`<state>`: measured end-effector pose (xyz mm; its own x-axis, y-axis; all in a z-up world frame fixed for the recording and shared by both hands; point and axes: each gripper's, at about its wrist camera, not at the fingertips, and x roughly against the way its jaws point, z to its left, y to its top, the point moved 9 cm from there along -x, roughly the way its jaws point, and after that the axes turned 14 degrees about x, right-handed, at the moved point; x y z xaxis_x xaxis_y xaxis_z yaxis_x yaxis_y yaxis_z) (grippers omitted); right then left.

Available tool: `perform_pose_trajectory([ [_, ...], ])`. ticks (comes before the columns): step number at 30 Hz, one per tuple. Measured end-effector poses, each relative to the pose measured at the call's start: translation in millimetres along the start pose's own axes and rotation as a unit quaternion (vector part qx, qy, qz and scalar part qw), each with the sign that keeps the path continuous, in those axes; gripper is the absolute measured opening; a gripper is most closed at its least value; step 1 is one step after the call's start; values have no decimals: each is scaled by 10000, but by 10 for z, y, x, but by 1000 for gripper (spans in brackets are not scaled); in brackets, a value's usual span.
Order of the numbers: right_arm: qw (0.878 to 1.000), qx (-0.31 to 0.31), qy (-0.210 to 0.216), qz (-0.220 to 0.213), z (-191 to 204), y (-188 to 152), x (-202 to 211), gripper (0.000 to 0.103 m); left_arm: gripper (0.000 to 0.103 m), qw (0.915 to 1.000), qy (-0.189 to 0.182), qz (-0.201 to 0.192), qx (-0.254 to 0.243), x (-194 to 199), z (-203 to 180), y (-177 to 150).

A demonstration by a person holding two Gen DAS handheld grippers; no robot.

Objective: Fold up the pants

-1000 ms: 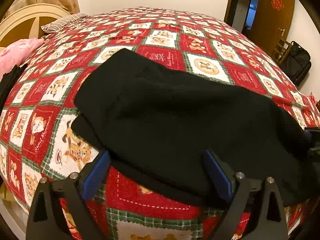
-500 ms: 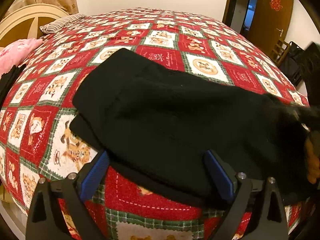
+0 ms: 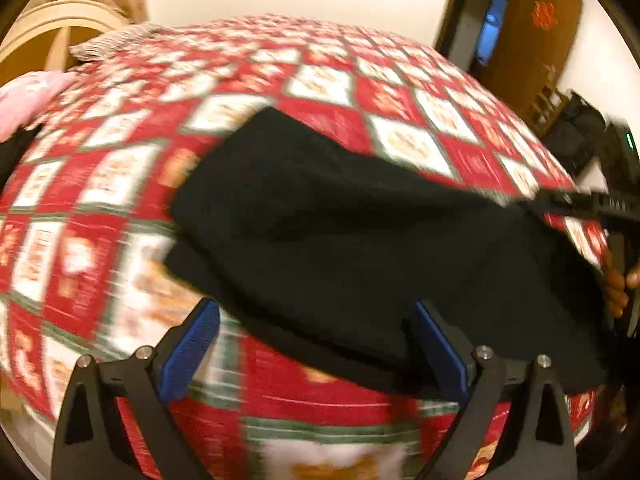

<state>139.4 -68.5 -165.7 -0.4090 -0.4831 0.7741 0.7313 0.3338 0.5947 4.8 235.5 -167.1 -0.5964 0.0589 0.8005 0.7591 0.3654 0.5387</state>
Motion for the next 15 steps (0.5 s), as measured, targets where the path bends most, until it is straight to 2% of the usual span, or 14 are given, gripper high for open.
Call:
perform_pose_trajectory([
  [2, 9993, 301, 159, -162, 266, -2, 98, 53, 98, 9996, 92, -199, 173, 105, 183, 154],
  [5, 9934, 986, 574, -100, 957, -41, -1, 53, 98, 9965, 342, -535, 541, 255, 509, 452],
  [8, 9786, 1805, 980, 131, 1702, -191, -214, 53, 98, 9954, 142, -627, 717, 267, 620, 656],
  [11, 9616, 2607, 828, 224, 2176, -363, -389, 53, 98, 9973, -73, -459, 563, 105, 569, 779],
  [15, 9527, 2995, 445, 244, 2342, -449, -591, 53, 98, 9984, 146, -496, 244, -75, 523, 868],
])
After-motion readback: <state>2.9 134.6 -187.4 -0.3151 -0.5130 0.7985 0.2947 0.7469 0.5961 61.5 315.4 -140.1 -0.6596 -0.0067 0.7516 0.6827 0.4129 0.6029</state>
